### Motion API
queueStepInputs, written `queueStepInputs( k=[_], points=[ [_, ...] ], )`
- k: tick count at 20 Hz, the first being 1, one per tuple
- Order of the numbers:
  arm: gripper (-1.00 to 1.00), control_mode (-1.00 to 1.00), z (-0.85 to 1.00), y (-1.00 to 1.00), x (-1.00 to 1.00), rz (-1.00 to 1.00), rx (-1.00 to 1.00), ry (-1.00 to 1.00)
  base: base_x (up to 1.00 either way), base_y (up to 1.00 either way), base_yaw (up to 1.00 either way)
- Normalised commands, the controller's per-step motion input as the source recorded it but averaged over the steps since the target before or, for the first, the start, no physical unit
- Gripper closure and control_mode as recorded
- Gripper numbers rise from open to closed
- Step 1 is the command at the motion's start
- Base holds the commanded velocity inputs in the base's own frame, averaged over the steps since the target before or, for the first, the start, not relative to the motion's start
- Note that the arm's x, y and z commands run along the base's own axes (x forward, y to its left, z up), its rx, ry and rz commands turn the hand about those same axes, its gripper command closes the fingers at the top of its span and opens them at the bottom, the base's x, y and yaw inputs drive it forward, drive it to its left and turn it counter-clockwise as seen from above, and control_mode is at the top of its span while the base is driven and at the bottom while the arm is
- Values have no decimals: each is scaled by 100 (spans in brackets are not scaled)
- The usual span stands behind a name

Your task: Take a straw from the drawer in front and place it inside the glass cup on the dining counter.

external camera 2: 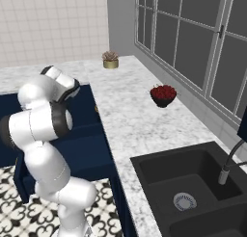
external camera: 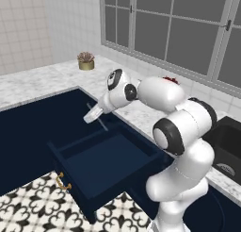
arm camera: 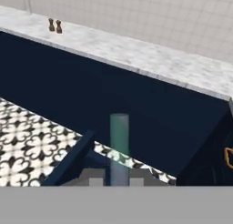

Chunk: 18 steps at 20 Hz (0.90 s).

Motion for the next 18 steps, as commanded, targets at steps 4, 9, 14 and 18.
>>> queueStepInputs(
  k=[4,9,14,18],
  points=[
    [100,-100,100,-7,0,-6,2,-5,0,0,0],
    [100,-100,100,-4,0,-11,6,-7,0,0,0],
    [100,-100,100,0,-3,-12,13,-3,0,0,0],
    [100,-100,100,-27,-37,-10,27,0,0,0,0]
  ],
)
